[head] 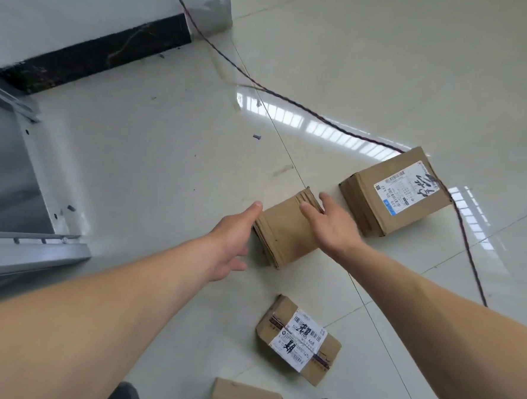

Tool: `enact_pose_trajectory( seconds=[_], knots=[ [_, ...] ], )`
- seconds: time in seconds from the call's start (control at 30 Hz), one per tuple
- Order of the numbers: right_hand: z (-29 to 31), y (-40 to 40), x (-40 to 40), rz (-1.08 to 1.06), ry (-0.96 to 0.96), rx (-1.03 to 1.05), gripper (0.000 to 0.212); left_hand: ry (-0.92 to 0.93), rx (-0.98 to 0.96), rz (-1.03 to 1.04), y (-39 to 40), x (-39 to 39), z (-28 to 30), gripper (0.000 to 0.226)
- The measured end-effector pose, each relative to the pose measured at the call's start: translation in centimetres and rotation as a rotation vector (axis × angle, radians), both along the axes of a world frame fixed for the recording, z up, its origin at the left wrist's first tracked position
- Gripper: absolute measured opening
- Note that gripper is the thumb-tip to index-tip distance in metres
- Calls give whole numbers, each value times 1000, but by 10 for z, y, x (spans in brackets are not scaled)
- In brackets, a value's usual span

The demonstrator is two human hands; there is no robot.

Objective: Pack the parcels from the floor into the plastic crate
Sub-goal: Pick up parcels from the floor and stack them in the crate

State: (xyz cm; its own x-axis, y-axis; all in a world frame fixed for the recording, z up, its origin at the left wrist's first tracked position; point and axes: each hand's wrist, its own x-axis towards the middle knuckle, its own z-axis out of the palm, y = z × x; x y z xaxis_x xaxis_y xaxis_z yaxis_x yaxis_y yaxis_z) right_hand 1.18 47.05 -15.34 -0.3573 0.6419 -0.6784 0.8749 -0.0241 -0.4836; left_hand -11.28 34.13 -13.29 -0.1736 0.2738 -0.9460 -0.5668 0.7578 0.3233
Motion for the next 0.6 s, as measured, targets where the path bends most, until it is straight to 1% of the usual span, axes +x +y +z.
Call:
enact_pose_trajectory(
  seconds=[0.1, 0.13, 0.2, 0.27, 0.3, 0.37, 0.47, 0.53, 0.6],
  knots=[
    [-9, -12, 0, -100, 59, -14, 63, -111, 47, 170, -1, 3, -9, 73],
    [-9, -18, 0, -158, 96, -22, 65, -96, 51, 230, -4, 3, -10, 71],
    [-6, -32, 1, -274, 178, -39, 70, 9, 41, 312, -14, 1, -9, 61],
    [-3, -48, 3, -354, 239, -49, 74, 102, 27, 299, -27, -2, -6, 47],
    [-3, -56, 5, -391, 259, -49, 72, 111, 18, 287, -34, -4, -7, 45],
    [-4, -68, 7, -470, 273, -49, 65, 117, 8, 279, -45, -7, -9, 47],
    [-10, -81, 6, -546, 281, -35, 50, 170, 8, 305, -53, -11, -12, 52],
    [-17, -89, 5, -596, 290, -16, 58, 221, -9, 300, -61, -13, -18, 54],
    [-21, -95, 6, -591, 258, -37, 68, 250, -69, 280, -71, -14, -25, 56]
  ],
)
